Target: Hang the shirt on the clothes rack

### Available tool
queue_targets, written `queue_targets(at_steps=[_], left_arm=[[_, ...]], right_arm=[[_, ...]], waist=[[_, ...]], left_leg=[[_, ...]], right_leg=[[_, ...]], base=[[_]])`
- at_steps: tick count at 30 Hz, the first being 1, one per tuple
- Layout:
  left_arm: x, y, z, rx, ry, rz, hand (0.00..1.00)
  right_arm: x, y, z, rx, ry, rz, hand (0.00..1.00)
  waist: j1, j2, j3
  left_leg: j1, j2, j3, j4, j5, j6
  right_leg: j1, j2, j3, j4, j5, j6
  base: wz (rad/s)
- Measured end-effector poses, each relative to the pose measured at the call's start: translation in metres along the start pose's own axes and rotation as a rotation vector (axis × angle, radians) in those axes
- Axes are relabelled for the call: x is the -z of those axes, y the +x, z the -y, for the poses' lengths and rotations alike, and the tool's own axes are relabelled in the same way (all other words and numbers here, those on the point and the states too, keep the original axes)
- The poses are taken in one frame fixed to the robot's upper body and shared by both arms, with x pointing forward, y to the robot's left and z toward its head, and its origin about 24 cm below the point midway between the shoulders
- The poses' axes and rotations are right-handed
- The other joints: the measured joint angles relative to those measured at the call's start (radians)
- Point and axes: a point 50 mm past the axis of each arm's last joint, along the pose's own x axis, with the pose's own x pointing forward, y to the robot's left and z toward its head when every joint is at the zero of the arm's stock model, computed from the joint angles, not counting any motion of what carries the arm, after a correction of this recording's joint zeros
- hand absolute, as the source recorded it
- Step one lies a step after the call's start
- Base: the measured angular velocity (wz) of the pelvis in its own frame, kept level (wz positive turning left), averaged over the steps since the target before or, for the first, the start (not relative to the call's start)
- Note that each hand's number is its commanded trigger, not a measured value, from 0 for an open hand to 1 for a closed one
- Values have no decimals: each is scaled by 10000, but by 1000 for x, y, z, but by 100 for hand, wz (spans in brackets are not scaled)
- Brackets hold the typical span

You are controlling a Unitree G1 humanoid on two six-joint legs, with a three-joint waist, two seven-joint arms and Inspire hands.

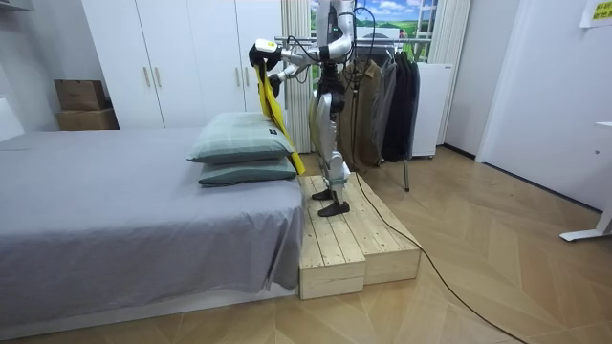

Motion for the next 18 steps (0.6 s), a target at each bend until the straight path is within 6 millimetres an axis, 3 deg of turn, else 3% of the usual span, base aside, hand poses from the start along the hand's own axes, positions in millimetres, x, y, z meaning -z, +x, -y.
queue_targets(at_steps=[11, 13, 14, 15, 18], left_arm=[[0, 0, 0, 6, -4, -4, 100], [0, 0, 0, 9, -2, -5, 57], [0, 0, 0, 10, -3, -6, 16], [0, 0, 0, 9, -11, -9, 0], [0, 0, 0, 6, -31, -15, 0]], right_arm=[[1, 0, -2, -60, 124, -1, 100], [1, 0, -2, -60, 127, -4, 100], [1, 0, -2, -58, 126, -4, 100], [1, 0, -2, -52, 120, -2, 100], [1, 0, -2, -16, 88, 4, 100]], waist=[[2, 0, -1], [-18, -2, -5], [-18, -4, -6], [-22, -10, -10], [-25, -21, -16]], left_leg=[[-23, 2, 10, -75, 0, 0], [-19, 1, 8, -82, 0, 0], [-11, 0, 8, -77, 1, 1], [-3, -1, 9, -46, 2, 2], [-13, -6, 12, 19, 2, 3]], right_leg=[[-67, 6, 0, 9, 0, 0], [-64, 5, -10, 9, 0, 0], [-54, 3, -8, 9, 0, 0], [-40, -1, 3, 10, 0, 0], [-33, -12, 26, 11, 0, 0]], base=[[0], [0], [0], [0], [-1]])
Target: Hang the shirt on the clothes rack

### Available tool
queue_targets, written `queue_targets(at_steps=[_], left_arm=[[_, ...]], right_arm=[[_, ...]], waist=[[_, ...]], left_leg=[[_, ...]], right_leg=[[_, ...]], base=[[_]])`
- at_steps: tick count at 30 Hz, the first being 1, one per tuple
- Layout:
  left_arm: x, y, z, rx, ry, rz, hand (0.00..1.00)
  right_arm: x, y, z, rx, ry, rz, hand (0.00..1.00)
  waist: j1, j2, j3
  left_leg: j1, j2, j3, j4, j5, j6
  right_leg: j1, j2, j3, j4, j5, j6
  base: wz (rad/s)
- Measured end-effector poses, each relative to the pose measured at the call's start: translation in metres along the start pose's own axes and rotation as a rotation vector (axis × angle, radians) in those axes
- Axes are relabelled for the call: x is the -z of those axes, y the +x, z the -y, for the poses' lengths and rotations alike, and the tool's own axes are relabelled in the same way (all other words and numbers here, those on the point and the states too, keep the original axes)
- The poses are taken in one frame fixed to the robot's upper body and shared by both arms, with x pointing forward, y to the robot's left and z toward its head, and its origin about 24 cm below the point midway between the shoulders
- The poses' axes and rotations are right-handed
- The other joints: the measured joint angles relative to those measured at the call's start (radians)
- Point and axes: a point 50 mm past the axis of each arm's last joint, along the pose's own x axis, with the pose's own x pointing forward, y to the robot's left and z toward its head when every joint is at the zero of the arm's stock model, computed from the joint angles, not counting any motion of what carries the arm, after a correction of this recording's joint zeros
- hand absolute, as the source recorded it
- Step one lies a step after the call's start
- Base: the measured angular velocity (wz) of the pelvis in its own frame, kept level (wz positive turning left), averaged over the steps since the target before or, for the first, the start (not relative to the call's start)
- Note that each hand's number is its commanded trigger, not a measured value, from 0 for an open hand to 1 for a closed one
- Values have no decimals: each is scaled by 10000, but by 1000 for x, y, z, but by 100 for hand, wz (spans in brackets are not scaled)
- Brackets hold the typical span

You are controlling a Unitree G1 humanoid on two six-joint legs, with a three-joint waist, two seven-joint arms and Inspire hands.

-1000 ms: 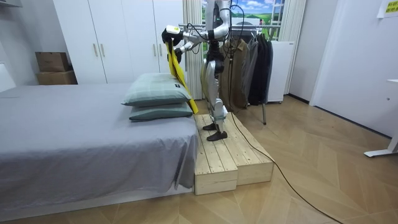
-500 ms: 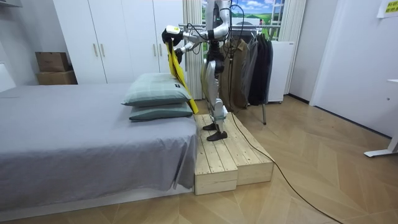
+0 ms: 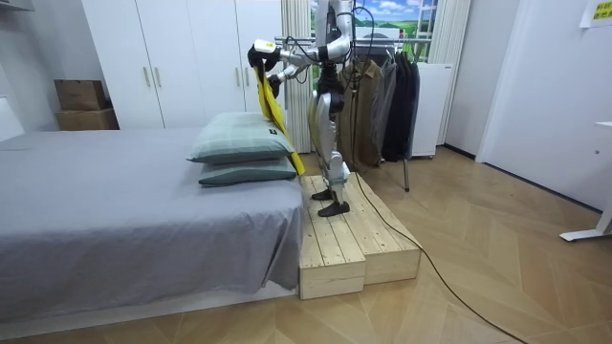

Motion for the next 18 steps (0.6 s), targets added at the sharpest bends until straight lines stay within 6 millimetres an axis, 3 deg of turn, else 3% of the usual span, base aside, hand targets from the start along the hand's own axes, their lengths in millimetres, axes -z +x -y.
queue_targets(at_steps=[18], left_arm=[[1, -4, 3, 138, -748, -326, 0]], right_arm=[[2, 0, 0, 20, -90, -118, 100]], waist=[[-119, 33, -55]], left_leg=[[91, 29, 242, -81, -3, 0]], right_leg=[[-8, 16, 126, 23, -4, 7]], base=[[-3]])
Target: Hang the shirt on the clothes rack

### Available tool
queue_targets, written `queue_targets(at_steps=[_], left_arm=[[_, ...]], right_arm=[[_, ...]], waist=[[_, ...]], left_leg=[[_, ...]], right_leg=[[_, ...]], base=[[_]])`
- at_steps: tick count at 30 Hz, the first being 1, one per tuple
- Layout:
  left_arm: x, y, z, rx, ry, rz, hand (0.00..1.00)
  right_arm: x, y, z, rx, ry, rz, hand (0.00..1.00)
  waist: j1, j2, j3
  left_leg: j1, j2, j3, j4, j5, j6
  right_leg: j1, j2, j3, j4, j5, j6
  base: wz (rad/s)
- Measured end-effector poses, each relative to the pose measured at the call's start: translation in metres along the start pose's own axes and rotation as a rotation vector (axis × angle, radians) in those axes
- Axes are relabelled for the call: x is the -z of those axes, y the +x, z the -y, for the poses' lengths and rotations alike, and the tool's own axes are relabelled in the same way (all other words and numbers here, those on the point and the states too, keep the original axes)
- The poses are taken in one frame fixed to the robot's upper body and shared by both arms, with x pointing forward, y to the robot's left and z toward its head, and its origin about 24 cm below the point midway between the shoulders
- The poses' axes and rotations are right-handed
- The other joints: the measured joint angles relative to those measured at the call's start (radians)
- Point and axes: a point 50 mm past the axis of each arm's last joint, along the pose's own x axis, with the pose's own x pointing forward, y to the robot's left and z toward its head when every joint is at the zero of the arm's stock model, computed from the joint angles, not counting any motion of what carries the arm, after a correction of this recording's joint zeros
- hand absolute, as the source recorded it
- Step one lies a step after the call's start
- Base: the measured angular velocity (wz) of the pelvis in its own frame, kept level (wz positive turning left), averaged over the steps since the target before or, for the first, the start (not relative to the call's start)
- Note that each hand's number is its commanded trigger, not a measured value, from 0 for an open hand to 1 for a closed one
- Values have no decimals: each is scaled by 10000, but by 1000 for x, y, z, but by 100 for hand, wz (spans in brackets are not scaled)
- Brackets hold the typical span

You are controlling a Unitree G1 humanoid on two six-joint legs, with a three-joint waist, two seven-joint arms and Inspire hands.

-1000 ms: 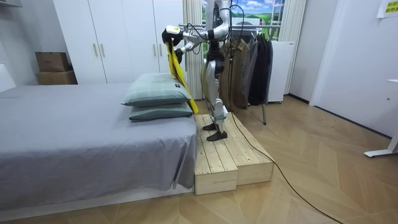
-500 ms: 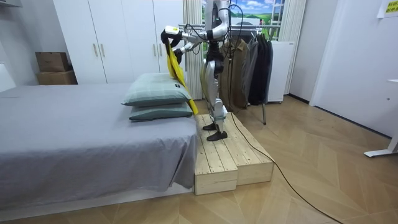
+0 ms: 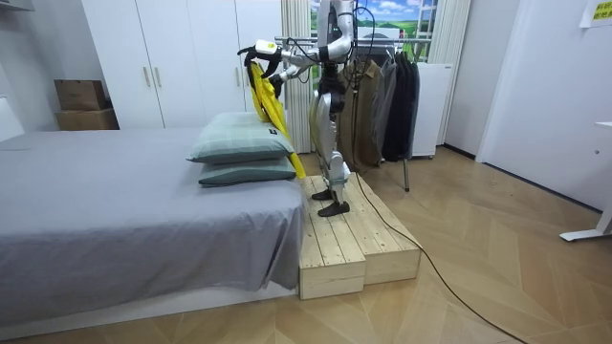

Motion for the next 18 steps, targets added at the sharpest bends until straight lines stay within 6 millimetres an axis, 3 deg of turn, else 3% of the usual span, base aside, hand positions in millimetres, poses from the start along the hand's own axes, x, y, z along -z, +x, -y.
queue_targets(at_steps=[8, 18], left_arm=[[7, -2, -1, 35, -204, -307, 0], [12, -7, 0, 63, -134, -506, 0]], right_arm=[[9, -1, 1, 23, 195, -446, 100], [16, 0, 12, 495, 187, -691, 100]], waist=[[6, 103, -47], [6, 240, -15]], left_leg=[[68, -6, -44, 28, 0, 0], [34, -8, -14, -28, -5, 7]], right_leg=[[89, 0, -16, 19, 0, 0], [-19, -10, 25, 81, 0, 0]], base=[[0], [0]])
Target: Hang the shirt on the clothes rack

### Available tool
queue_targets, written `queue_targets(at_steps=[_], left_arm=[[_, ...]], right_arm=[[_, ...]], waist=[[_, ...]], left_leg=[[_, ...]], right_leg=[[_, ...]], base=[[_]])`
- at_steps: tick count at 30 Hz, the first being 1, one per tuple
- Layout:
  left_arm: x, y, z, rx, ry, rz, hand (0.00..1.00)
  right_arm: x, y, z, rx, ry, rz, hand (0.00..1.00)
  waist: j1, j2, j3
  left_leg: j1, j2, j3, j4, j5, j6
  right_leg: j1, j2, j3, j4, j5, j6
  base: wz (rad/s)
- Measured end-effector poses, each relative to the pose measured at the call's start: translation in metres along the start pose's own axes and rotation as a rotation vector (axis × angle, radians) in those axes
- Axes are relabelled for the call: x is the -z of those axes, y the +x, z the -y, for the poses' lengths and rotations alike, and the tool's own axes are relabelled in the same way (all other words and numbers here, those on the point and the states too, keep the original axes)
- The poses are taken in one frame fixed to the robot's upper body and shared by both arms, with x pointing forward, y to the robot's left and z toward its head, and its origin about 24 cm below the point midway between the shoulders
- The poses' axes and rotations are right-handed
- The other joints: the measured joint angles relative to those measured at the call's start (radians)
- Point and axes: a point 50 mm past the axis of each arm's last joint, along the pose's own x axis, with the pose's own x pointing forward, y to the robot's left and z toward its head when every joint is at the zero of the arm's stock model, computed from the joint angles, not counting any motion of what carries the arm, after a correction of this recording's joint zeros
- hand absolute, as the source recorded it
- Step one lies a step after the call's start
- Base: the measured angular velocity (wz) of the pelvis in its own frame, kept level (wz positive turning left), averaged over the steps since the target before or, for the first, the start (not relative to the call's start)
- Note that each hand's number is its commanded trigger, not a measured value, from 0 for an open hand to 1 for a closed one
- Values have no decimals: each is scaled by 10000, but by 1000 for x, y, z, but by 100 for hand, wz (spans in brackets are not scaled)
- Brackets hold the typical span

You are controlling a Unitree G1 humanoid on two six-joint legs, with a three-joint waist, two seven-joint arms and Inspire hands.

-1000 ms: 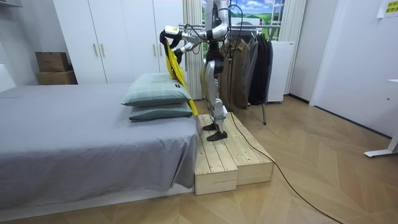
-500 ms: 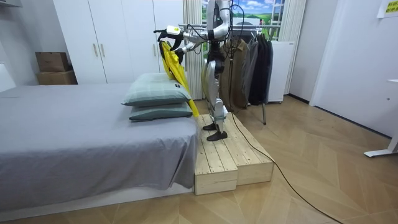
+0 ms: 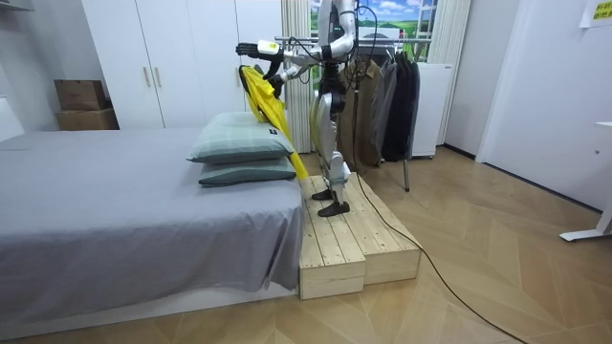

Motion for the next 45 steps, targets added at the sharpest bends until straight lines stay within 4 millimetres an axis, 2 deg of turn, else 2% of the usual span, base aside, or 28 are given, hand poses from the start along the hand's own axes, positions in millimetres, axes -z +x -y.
queue_targets(at_steps=[3, 9, 16, 20, 27, 33, 45], left_arm=[[2, -2, 0, -16, 12, -113, 0], [20, -8, 2, -68, -364, -1100, 0], [42, -11, -2, -518, -686, -2267, 0], [59, -18, -1, -867, -851, -3074, 0], [77, -30, 1, -1193, -1587, -4332, 0], [82, -37, 3, -1580, -2134, -4985, 0], [93, -51, 17, -1156, -1981, -5839, 0]], right_arm=[[6, 1, 8, 497, 148, -353, 100], [11, 2, 18, 1036, 340, -647, 100], [12, 1, 21, 1345, 208, -647, 100], [14, 1, 24, 1658, -127, -615, 100], [17, -1, 22, 1620, -135, -705, 100], [19, -3, 22, 1850, -152, -762, 100], [29, -16, 15, 1971, -158, -948, 100]], waist=[[3, 52, -17], [-74, 51, -18], [-33, -58, 58], [-5, -88, 68], [-3, -147, 37], [37, -284, -76], [265, -172, -58]], left_leg=[[29, 1, 33, -27, 3, 3], [96, -26, 176, -5, 21, 32], [122, -16, 250, -65, 11, 43], [157, -19, 271, -66, 11, 44], [173, -25, 268, -63, 11, 44], [214, -23, 255, -61, 11, 44], [218, -28, 248, -72, 7, 51]], right_leg=[[-67, 1, 102, 130, -2, 4], [-54, -29, 246, 157, -17, 27], [-146, -32, 244, 281, -50, 71], [-123, -28, 257, 263, -50, 72], [-94, -29, 253, 243, -51, 73], [-53, -29, 235, 259, -50, 73], [-40, -29, 234, 267, -49, 74]], base=[[-4], [-7], [-2], [0], [0], [0], [0]])
